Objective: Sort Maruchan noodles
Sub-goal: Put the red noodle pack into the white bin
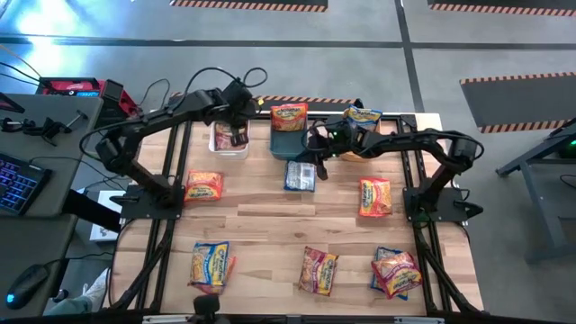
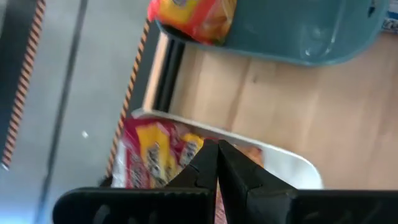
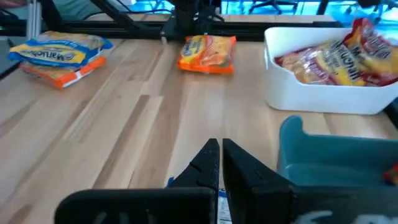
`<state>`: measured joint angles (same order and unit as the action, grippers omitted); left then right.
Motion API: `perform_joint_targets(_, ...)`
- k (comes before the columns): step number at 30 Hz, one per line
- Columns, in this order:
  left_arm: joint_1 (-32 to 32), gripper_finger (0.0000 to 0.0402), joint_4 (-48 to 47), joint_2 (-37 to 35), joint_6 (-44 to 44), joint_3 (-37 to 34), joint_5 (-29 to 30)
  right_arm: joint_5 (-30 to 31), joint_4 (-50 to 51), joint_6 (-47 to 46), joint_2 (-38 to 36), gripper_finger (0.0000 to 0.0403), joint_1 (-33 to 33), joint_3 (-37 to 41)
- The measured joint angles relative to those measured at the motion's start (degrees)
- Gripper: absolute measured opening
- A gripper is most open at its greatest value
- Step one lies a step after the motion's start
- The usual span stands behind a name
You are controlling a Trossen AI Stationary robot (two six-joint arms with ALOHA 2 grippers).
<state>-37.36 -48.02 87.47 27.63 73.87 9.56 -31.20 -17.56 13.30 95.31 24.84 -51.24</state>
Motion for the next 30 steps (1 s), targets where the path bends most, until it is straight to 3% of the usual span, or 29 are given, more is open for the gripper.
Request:
perform_joint_targets(4, -1.8, 0.0004, -2.9, 1.5, -6.2, 0.0, 0.2, -0.2, -0.6, -0.4, 0.1, 0.0, 0.3, 0.0)
perform_joint_targets(8, -5.1, 0.0034, -3.7, 4.9, -7.5, 0.0, 0.5, -0.2, -0.2, -0.4, 0.0, 0.0, 0.7, 0.0)
perform_joint_targets(18, -11.2, 0.0195, -4.6, 15.9, -0.8, 0.0, 0.7, -0.2, 2.7, 0.7, 0.0, 0.0, 0.7, 0.0)
perform_joint_targets(22, -11.9, 0.0237, -3.3, 19.5, 1.4, 0.3, 3.1, -0.1, 2.7, 0.9, 0.0, 0.0, 0.7, 0.0)
perform_joint_targets(26, -12.2, 0.0239, -3.4, 22.1, 3.6, 0.5, 3.4, -0.1, 2.7, 0.9, 0.0, 0.0, 0.7, 0.0)
perform_joint_targets(30, -12.2, 0.0183, -3.4, 22.7, 5.6, 0.5, 3.2, -0.1, 2.8, 0.9, 0.0, 0.0, 0.7, 0.0)
